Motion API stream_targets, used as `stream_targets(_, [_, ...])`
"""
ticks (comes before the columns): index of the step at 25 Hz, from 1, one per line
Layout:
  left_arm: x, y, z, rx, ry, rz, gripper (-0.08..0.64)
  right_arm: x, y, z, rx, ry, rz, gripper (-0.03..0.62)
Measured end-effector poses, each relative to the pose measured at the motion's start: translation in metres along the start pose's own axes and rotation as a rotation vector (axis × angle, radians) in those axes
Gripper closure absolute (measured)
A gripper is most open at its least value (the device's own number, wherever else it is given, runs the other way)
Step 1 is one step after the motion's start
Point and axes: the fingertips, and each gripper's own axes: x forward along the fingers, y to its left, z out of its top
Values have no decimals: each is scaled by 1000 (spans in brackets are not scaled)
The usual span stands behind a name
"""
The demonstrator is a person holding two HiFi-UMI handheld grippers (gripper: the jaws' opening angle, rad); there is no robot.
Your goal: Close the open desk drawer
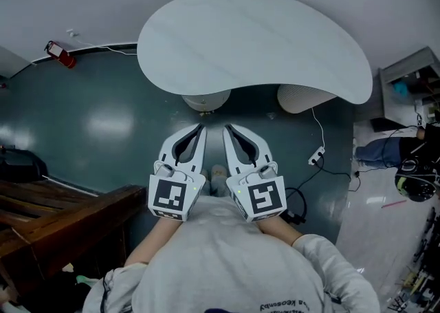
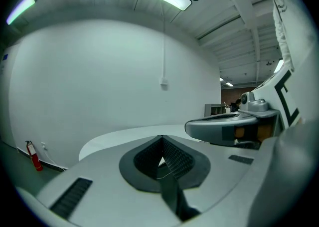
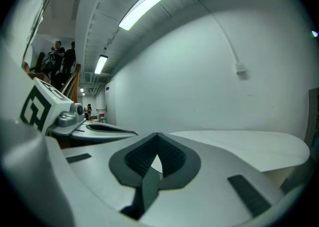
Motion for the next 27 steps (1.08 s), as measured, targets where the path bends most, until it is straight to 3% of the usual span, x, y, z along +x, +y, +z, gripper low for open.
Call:
stream_targets(11, [-7,-30,4,-12,-10,2,551,-21,3,-6,-10,13,37,577])
stream_targets(27, [-11,-31,-1,-5,-14,7,550,-18,9,-11,-35,16,53,577])
